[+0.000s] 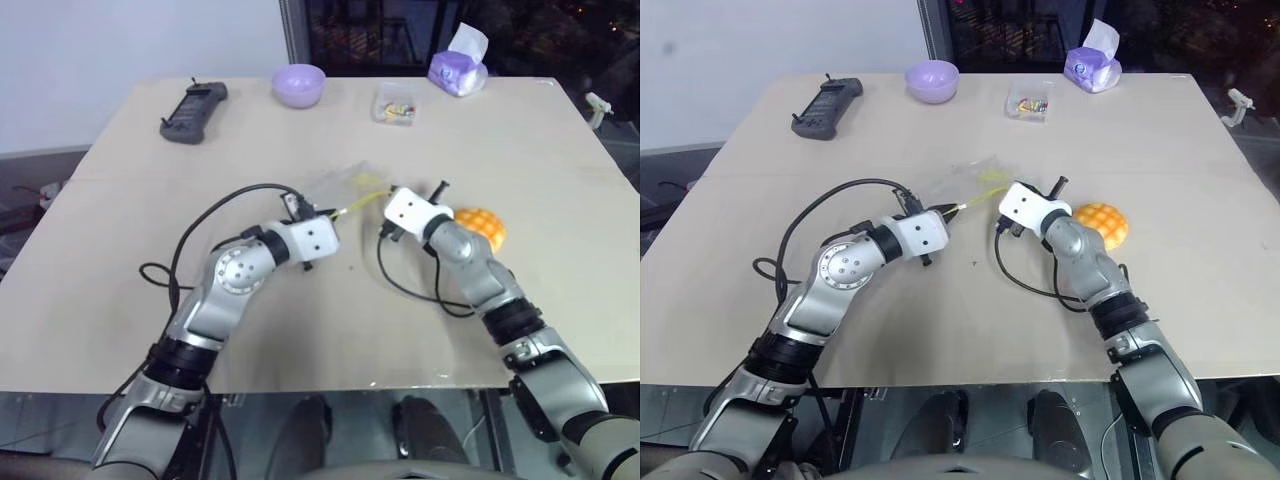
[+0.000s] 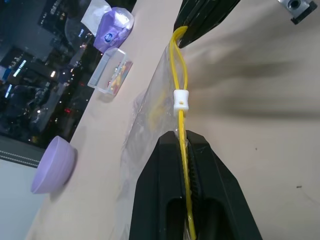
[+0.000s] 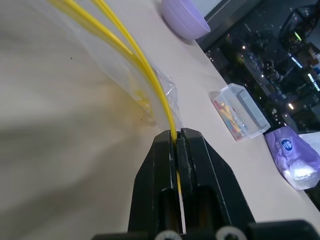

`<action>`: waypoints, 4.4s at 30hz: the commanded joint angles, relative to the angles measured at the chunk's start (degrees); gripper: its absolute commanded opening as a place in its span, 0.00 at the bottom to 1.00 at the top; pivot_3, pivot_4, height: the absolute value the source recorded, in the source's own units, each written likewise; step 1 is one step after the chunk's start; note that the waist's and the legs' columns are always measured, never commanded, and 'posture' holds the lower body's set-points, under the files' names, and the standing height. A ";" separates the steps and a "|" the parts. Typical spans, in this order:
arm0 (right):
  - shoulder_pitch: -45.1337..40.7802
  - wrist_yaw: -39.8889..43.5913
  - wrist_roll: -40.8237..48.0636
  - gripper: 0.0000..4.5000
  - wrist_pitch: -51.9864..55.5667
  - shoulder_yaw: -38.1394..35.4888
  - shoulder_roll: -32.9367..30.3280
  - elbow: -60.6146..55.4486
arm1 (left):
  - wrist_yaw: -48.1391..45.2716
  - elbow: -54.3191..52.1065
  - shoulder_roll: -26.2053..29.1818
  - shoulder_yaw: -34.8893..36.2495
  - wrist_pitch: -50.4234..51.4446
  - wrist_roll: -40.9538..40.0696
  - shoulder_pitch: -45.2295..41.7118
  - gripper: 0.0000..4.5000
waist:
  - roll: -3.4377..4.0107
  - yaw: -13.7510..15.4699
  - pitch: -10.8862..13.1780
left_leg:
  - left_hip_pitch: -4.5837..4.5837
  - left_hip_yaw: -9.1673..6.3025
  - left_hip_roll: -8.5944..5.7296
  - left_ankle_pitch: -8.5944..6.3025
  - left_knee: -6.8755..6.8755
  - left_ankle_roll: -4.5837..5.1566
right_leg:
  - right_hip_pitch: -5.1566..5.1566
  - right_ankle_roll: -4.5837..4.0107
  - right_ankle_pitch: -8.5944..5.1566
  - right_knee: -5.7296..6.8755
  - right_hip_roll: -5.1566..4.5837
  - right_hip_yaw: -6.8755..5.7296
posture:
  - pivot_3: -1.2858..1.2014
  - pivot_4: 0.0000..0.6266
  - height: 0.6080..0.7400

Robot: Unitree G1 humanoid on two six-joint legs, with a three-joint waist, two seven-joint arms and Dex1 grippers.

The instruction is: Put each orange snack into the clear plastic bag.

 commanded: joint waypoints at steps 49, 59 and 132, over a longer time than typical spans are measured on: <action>2.32 10.23 20.94 0.13 16.47 -3.14 0.88 -15.69 | -5.20 35.35 -5.89 2.09 -40.57 -14.95 -11.39 0.00 | 0.00 0.02 0.00 | 0.06 -0.13 -0.02 0.00 0.16 0.01 | 0.13 0.01 0.00 0.08 0.03 -0.10 | 0.52 0.24 1.00; -1.30 6.78 3.61 0.99 -2.19 6.81 -7.37 -6.20 | -1.69 34.82 -5.77 2.20 -39.05 -9.82 -11.57 0.00 | 0.00 -0.11 0.00 | 0.07 -0.12 -0.01 0.00 0.15 0.01 | 0.12 0.01 0.00 0.07 0.04 -0.09 | 0.52 0.24 1.00; 16.68 12.32 65.34 0.03 54.06 -35.15 -4.00 -32.62 | 15.82 30.42 -9.08 0.19 -31.11 3.46 -9.22 0.00 | 0.01 0.15 -0.03 | 0.09 -0.13 0.00 0.00 0.18 0.02 | 0.22 0.02 0.00 0.11 0.05 -0.09 | 0.52 0.24 1.00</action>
